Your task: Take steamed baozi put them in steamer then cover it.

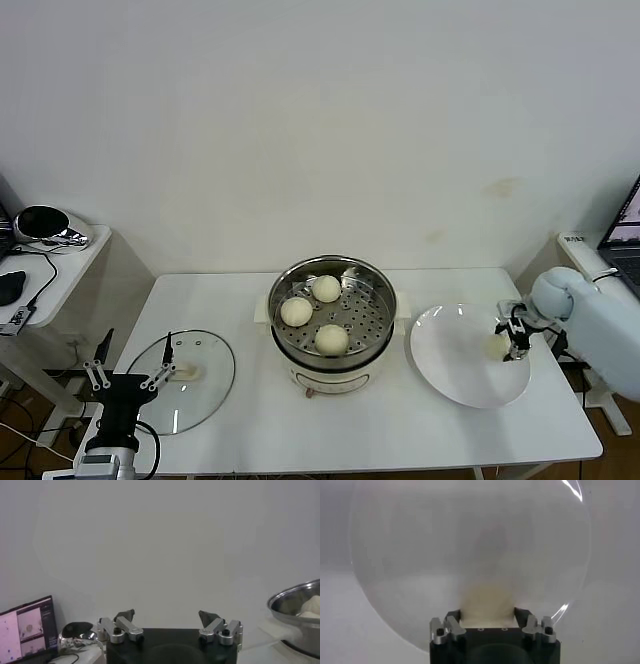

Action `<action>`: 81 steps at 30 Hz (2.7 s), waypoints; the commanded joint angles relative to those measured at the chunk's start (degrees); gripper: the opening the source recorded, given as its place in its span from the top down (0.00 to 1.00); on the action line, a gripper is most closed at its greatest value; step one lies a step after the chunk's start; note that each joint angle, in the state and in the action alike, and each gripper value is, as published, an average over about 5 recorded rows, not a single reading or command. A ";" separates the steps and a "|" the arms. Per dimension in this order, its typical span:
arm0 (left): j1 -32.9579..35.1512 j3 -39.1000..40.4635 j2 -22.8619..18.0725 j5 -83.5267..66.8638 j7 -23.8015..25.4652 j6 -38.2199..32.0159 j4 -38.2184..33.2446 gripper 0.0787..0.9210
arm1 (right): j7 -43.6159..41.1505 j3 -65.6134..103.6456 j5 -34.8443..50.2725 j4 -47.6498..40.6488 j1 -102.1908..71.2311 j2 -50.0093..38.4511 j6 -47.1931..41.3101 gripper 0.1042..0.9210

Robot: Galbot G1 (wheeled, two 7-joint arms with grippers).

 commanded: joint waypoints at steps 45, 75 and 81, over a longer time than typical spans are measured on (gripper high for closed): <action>-1.11 0.41 -0.10 0.95 -0.48 -1.16 1.42 0.12 | 22.36 -43.69 49.34 17.34 35.82 23.25 -35.54 0.32; -1.97 1.19 0.01 0.57 -0.21 -0.71 1.95 0.12 | 24.54 -33.29 53.10 31.72 38.81 8.73 -35.47 0.12; -2.00 1.06 0.35 -0.20 -0.55 -0.75 3.69 0.12 | 46.91 -19.14 58.95 43.90 21.27 -7.49 -24.00 0.12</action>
